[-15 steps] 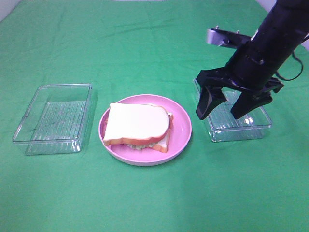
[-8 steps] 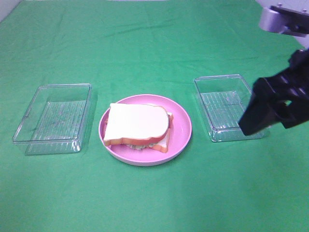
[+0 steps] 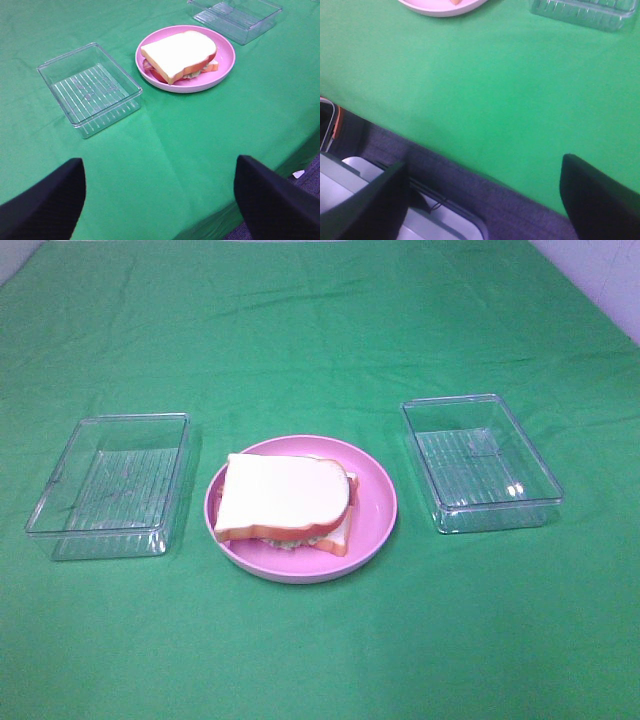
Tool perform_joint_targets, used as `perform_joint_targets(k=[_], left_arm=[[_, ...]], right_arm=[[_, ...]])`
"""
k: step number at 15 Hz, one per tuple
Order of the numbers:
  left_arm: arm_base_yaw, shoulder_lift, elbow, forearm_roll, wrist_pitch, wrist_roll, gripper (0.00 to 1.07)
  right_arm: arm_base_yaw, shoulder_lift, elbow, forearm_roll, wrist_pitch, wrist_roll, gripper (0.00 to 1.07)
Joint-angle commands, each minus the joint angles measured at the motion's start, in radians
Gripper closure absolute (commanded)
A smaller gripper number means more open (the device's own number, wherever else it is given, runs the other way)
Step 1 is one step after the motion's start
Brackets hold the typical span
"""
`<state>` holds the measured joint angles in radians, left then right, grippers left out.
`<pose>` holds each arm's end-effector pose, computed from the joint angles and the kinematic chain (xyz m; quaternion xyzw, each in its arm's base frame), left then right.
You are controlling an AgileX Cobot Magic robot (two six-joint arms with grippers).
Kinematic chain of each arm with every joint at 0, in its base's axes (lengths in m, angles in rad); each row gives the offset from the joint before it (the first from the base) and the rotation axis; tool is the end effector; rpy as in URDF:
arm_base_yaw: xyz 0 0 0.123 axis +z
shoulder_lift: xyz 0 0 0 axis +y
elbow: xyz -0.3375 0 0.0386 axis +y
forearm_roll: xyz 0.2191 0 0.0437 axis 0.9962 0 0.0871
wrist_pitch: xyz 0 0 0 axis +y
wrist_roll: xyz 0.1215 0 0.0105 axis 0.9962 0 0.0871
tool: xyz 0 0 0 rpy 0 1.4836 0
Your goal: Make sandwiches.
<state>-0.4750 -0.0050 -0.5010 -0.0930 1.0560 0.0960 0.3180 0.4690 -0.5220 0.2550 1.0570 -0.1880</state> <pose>-0.0565 0.0179 0.2502 0.2410 0.8146 -0.1446 0.5074 -0.0022 0.0275 0.2718 -0.2123 0.9153 0.1454 0.3098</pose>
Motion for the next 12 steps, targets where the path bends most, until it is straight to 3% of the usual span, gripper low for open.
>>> perform_joint_targets(k=[1,5,12], left_arm=[[-0.005,-0.018,0.002,-0.006,-0.010,-0.003,0.28],[-0.005,-0.018,0.002,-0.015,-0.010,0.008,0.28],[-0.005,-0.018,0.002,-0.015,-0.010,0.007,0.28]], right_arm=[[-0.001,-0.214,0.015,-0.010,0.024,-0.083,0.31],[-0.001,-0.350,0.015,-0.094,0.016,-0.017,0.31],[-0.001,-0.357,0.015,-0.126,0.008,0.044,0.31]])
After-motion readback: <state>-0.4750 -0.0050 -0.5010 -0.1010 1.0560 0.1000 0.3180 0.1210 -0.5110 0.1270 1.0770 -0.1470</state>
